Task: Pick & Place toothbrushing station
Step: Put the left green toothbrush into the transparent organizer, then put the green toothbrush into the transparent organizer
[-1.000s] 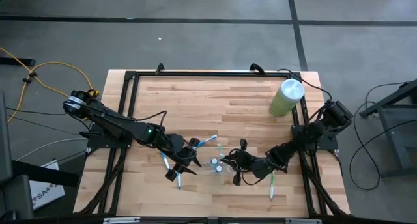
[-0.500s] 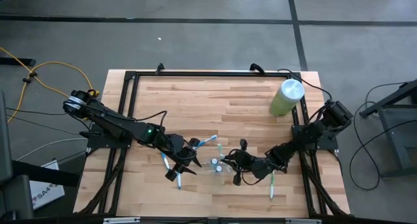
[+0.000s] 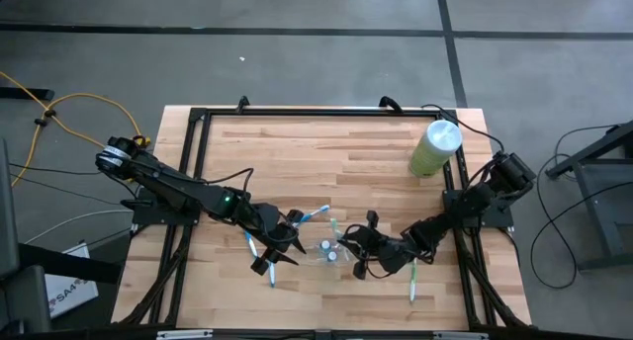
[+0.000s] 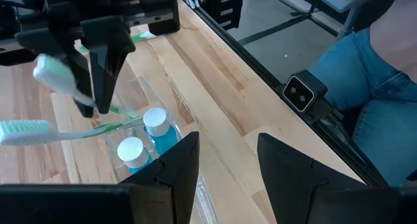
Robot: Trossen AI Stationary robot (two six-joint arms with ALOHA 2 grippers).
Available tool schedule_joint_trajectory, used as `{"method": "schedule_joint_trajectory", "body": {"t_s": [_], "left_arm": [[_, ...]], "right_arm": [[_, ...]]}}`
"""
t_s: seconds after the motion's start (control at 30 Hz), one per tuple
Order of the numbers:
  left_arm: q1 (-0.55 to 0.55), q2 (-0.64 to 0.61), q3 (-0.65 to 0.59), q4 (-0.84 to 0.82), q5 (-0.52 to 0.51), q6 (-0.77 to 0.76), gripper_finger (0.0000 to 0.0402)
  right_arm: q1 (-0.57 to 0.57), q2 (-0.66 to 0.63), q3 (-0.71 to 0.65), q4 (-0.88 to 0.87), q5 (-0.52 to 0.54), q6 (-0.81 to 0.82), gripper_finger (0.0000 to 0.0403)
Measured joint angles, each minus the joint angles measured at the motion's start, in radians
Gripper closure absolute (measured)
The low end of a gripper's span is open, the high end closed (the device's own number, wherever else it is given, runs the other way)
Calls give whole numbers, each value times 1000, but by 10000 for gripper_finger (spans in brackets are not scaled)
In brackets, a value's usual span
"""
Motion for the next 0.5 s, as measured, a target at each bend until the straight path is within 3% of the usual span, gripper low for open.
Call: {"method": "schedule_joint_trajectory", "body": {"t_s": [0.5], "left_arm": [[0,0,0,0,0,0,250]], "right_arm": [[-6,-2,0,-19,-8,-1,273]]}}
